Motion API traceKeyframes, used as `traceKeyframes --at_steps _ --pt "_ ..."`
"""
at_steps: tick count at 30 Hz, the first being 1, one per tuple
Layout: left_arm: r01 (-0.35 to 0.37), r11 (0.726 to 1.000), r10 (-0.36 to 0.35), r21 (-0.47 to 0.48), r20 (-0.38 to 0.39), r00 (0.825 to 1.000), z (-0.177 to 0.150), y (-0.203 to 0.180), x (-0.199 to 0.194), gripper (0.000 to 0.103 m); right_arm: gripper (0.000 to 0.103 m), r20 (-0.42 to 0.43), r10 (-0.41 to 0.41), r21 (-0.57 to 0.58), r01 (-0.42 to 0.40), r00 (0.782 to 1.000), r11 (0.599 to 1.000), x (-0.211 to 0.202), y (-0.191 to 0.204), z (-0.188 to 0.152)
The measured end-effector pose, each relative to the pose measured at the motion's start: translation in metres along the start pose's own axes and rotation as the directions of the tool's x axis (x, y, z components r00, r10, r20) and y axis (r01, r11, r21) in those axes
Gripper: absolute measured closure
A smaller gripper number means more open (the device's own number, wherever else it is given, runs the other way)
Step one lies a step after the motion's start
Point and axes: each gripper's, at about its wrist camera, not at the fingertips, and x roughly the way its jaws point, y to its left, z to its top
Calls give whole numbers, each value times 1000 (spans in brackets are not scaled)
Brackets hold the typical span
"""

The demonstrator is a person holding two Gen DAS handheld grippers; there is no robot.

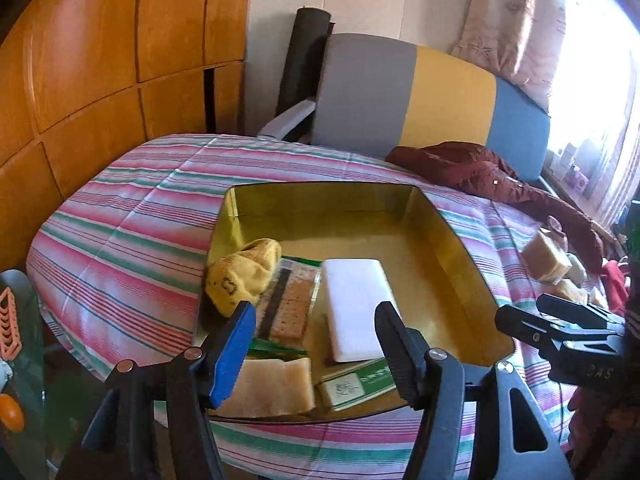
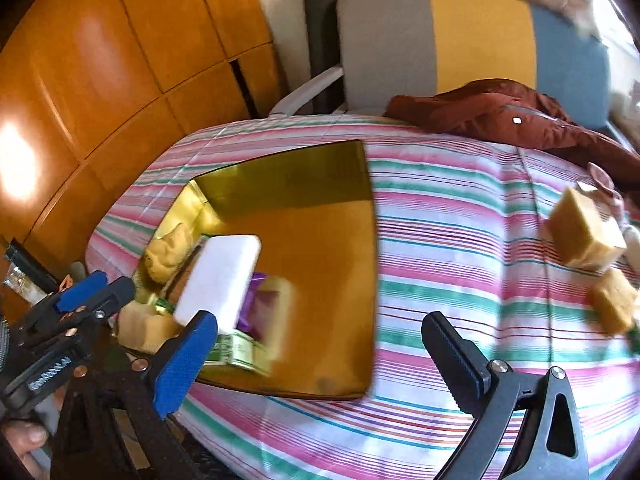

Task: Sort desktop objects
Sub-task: 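Move both open tools back toward the remaining objects on the table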

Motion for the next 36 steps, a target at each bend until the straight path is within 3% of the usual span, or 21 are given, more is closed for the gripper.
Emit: traceKeyframes --at_steps 9,15,23,33,36 --pt "75 997 -75 14 -19 997 2 -20 7 40 0 -5 -92 124 92 996 988 -15 -62 -14" --pt "102 991 -99 86 -40 994 1 -50 10 40 0 -24 -151 213 152 988 965 -27 -110 -28" --pt "188 966 -180 179 -58 982 1 -92 8 40 0 -40 -216 331 217 976 918 -59 -179 -41" --pt "274 928 -254 251 -112 961 -4 -137 13 40 3 -36 -307 533 278 951 799 -120 -295 -50" --pt "292 920 -268 263 -123 956 -4 -147 13 40 14 -65 -339 585 311 938 749 -129 -331 -55"
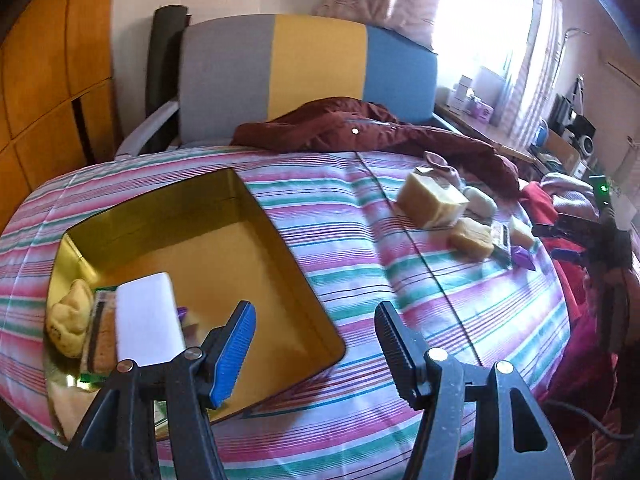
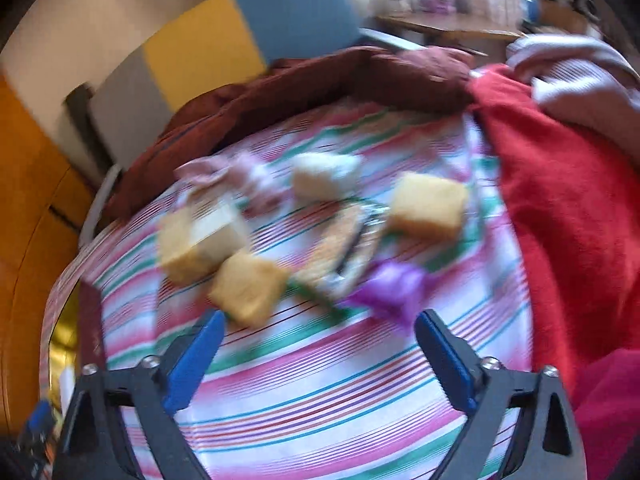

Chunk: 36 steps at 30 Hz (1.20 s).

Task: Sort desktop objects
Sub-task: 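Move both open tools back toward the remaining objects on the table, then close the right tool on the purple wrapped soap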

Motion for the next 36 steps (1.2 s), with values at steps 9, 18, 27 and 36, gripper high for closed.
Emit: traceKeyframes --at_steps 9,18,27,36 --pt "38 999 -37 37 -32 999 8 -26 15 40 25 -68 -27 168 38 997 985 38 -64 22" --pt "116 990 -109 82 -84 990 15 -60 40 40 25 -120 -5 113 19 993 993 59 -54 21" --pt "178 975 -159 132 -141 977 16 -93 62 40 34 -164 -36 61 47 986 997 70 -48 17" --pt "231 961 -204 150 -176 963 27 -120 89 40 51 -167 -53 47 62 984 997 68 -51 14"
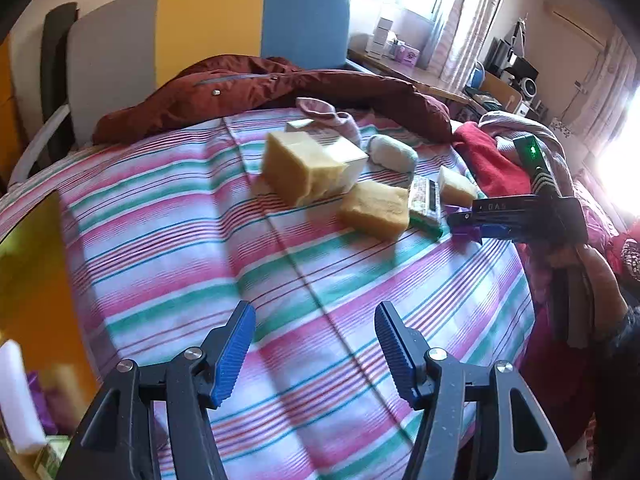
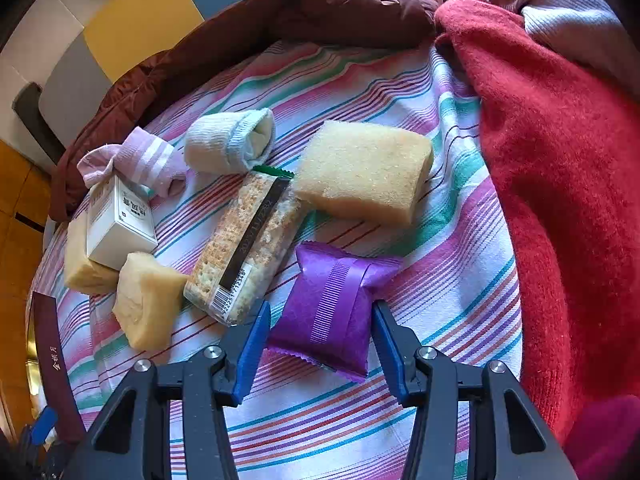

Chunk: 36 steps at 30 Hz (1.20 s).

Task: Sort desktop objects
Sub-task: 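Close the right tool on the purple wrapped soap, then grasp the tan sponge with the left tool while the right tool holds the purple soap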

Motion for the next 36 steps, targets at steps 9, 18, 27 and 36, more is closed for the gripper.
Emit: traceKeyframes --at_steps 9,18,27,36 --pt "46 996 -44 72 -25 999 27 -28 39 40 46 -2 22 37 -22 1000 999 1 -4 2" --pt "51 977 -46 207 -28 999 54 -55 75 25 31 -3 12 27 -12 1000 1000 5 -1 4" --pt "56 958 -47 281 -40 998 78 -68 112 22 24 -8 7 2 -7 1000 1000 7 4 4" --pt "72 960 -54 269 -72 996 84 -67 144 32 12 -11 14 10 -14 1000 1000 12 8 7"
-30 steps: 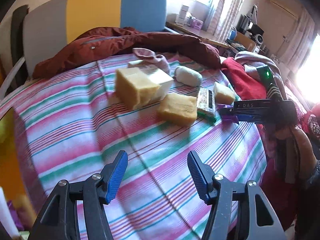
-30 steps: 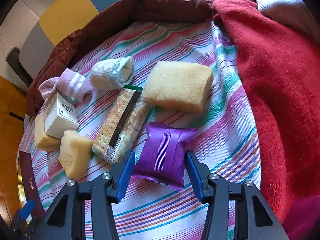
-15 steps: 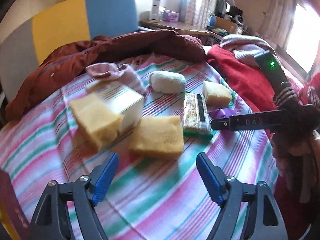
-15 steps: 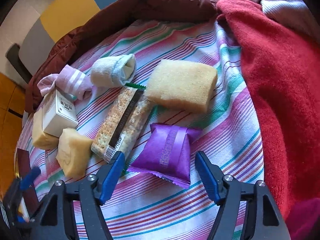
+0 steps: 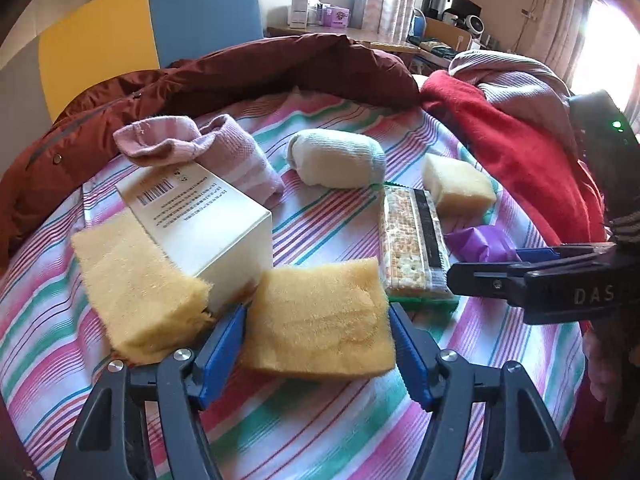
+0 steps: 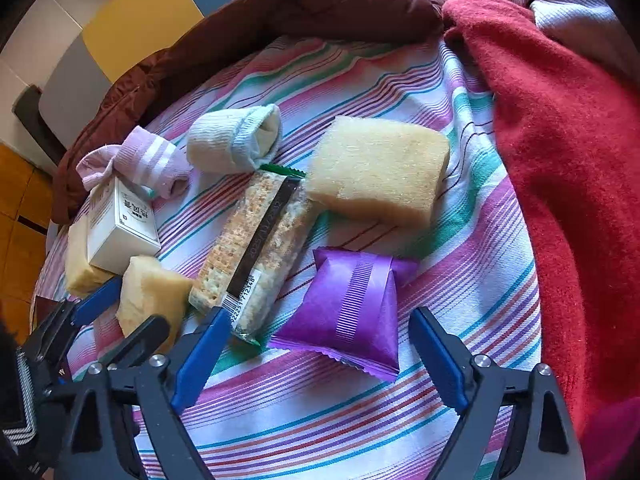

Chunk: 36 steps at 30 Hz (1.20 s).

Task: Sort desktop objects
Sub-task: 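Grasp the tan sponge with the left tool while the right tool holds the purple soap, then carry the tan sponge and purple soap over the gold tray and open both tools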

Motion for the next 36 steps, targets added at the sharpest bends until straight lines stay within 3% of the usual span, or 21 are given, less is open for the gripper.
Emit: traceKeyframes --at_steps 3,6,8,9,16,28,36 --pt "-7 1000 7 12 10 1000 -3 -3 3 34 13 0 0 2 0 1000 1000 -2 -2 -1" --pt "5 1000 -5 -2 22 1000 -7 0 1 36 23 9 -41 -21 41 999 999 -3 1 -2" --pt "14 1000 -13 -18 23 1000 -9 2 0 38 44 20 -45 -19 45 999 999 -5 0 -1" --pt "15 1000 -14 -23 25 1000 -10 2 -1 38 46 22 -70 -19 70 997 997 -6 -2 -1" --pt "1 996 2 -92 36 999 -27 9 -17 41 49 30 -81 -44 82 996 996 -7 2 -2" --pt "10 974 9 -227 84 996 -76 20 -70 42 49 108 -5 -54 11 994 998 -29 2 2" --pt "-74 953 124 -295 153 980 -93 35 -126 42 49 177 58 -139 -34 983 990 -44 24 -3"
